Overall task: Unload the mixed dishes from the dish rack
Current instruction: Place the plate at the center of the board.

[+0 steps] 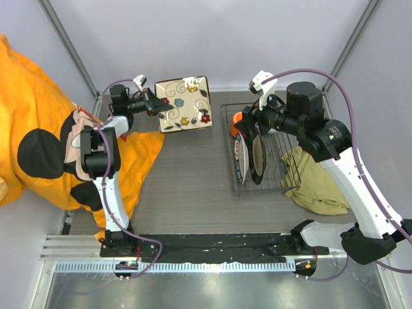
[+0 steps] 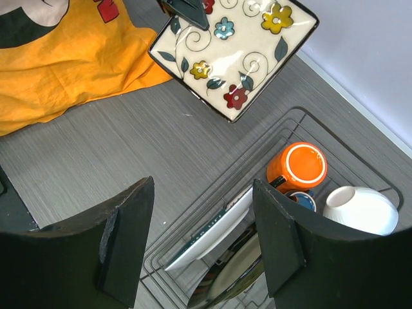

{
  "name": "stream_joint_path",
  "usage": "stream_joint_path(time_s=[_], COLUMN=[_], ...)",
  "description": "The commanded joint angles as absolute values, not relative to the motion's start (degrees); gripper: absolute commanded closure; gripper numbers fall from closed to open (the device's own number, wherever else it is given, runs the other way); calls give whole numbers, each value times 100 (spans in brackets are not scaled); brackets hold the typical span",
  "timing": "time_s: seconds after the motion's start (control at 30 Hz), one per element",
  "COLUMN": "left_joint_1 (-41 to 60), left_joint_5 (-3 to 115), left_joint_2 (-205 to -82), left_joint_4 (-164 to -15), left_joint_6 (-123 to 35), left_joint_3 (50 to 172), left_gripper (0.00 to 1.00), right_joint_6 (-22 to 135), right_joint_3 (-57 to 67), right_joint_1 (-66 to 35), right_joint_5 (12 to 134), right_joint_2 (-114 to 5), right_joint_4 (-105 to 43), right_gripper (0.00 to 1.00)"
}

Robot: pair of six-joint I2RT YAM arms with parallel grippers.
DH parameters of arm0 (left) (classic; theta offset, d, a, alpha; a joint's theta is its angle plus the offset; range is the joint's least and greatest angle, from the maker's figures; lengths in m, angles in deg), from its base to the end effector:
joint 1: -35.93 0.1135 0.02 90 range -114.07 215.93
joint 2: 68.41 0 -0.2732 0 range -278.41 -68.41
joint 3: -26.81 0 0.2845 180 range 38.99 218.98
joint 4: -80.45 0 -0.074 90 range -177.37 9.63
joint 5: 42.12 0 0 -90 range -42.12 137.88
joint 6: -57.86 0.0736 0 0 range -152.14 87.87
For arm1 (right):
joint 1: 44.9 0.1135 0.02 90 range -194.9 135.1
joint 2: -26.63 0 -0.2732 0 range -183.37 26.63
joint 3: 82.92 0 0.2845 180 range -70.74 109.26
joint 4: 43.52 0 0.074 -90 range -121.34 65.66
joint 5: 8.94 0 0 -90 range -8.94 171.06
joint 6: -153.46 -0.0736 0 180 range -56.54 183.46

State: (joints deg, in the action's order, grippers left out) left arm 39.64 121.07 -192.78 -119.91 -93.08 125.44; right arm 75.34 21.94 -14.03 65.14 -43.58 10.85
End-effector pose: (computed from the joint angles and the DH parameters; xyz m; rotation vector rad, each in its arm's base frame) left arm 0.5288 -0.0363 0.2065 0.0585 1.9370 -1.7465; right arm 0.2453 0.1701 0.4835 -0.8768 1.7211 0.4883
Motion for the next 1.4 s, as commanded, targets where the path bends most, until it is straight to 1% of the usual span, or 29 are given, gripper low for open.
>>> stream_joint_path(time_s=[0.0, 0.07, 0.33, 0.6, 1.03, 1.2, 1.27, 1.3, 1.37], left_joint_1=[3936, 3919, 3927, 3822, 3708, 3673, 3646, 3646, 3637], left_joint_5=[11865, 11706, 11582, 11573, 11784, 11846, 11802, 11741, 11688], left_joint_2=[-19049, -19092, -19566, -20077, -20525, -20788, -20868, -20912, -21026], left_joint_4=[-10254, -9183, -8755, -7965, -7709, -7226, -7077, -6867, -6682], left_joint_6=[-7700, -6804, -6747, -6615, -6650, -6510, -6387, -6325, -6185], left_joint_3=[13223, 13477, 13830, 14269, 14647, 15042, 15139, 15227, 15315], left_gripper=[100, 100, 100, 100, 100, 100, 98, 90, 87], right_joint_6=[7568, 7568, 7559, 7541, 7541, 7541, 7550, 7550, 7550], right_joint_3=[2128, 2093, 2023, 1970, 1855, 1829, 1829, 1820, 1820], right_joint_1=[-1449, -1458, -1502, -1563, -1651, -1695, -1695, -1704, -1704], right_joint_5=[6577, 6568, 6533, 6507, 6454, 6454, 6445, 6437, 6428], right_joint_2=[-4192, -4192, -4201, -4148, -4095, -4078, -4069, -4069, -4060], right_joint_4=[786, 777, 759, 742, 724, 742, 742, 742, 759], right_gripper=[33, 33, 33, 33, 33, 33, 33, 33, 33])
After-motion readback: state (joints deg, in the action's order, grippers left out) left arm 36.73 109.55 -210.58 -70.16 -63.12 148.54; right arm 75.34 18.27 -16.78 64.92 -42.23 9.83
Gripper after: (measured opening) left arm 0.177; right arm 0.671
